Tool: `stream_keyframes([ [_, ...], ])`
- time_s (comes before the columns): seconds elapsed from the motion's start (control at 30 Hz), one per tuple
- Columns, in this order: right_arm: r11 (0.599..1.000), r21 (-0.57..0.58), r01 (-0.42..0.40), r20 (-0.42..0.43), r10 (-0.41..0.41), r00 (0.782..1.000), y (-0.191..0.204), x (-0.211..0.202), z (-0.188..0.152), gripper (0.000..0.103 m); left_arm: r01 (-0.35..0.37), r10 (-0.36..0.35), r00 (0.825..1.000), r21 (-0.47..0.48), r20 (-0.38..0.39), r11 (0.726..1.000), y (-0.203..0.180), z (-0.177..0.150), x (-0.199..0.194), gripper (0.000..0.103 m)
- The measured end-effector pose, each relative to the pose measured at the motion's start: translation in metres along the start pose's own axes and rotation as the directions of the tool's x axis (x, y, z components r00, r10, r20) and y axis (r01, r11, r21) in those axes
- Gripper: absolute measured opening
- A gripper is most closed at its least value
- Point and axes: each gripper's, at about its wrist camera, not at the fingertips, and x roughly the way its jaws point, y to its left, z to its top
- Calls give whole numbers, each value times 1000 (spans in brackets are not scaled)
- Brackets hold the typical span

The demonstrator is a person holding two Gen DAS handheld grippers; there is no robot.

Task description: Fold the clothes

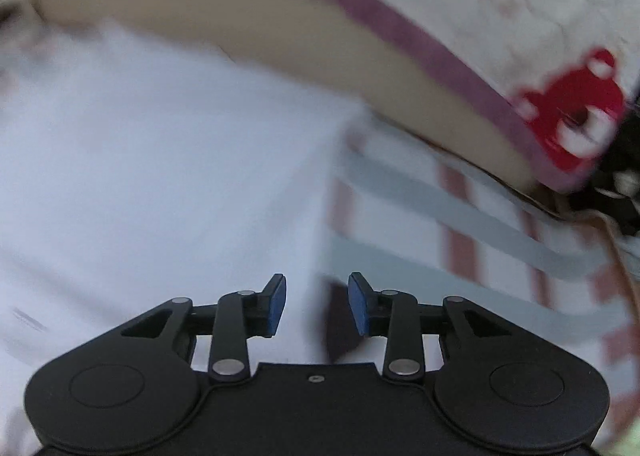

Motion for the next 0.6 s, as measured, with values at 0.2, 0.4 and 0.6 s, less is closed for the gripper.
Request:
stream_keyframes([
  [0.2,832,110,-544,128,531,838,79,-34,40,46,-67,70,997,-113,27,991,76,22,-17,76],
  [0.4,676,211,-706,31,717,696,152,-15,26,55,-92,93,996,-121,1,988,133,27,8,77],
  [0.6,672,252,-696,-120,736,667,214,8,-6,55,142,-136,989,-121,53,983,154,27,35,77],
])
